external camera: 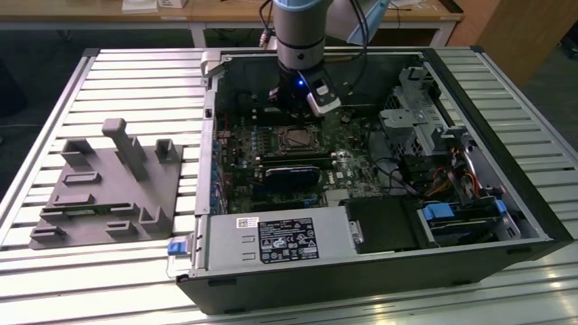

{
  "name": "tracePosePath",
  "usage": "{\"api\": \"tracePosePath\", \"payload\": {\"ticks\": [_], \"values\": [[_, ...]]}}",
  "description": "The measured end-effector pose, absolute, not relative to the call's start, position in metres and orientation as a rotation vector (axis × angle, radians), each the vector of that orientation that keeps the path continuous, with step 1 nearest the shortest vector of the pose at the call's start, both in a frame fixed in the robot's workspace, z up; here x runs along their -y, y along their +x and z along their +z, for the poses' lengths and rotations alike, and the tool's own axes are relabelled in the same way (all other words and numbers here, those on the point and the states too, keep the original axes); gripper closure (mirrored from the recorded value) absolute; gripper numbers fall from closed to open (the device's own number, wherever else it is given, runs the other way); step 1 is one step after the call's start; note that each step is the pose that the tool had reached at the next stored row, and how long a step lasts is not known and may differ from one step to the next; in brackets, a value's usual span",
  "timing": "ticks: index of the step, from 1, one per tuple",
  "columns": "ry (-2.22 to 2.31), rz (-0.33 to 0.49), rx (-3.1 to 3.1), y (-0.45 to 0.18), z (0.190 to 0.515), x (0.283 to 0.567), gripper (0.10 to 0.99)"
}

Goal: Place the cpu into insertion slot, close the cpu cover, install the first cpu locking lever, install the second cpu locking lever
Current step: 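Install the first cpu locking lever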

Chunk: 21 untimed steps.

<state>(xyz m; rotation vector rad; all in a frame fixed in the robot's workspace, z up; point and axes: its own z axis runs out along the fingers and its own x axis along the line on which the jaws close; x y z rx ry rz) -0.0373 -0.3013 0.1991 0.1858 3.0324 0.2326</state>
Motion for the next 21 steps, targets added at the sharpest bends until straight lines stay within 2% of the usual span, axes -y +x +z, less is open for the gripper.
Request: {"api": "tracePosePath", "payload": {"ticks": [21], "values": [[0.357,0.223,-3.009,-0.0374,0.1991,0.2965,0.98]]}}
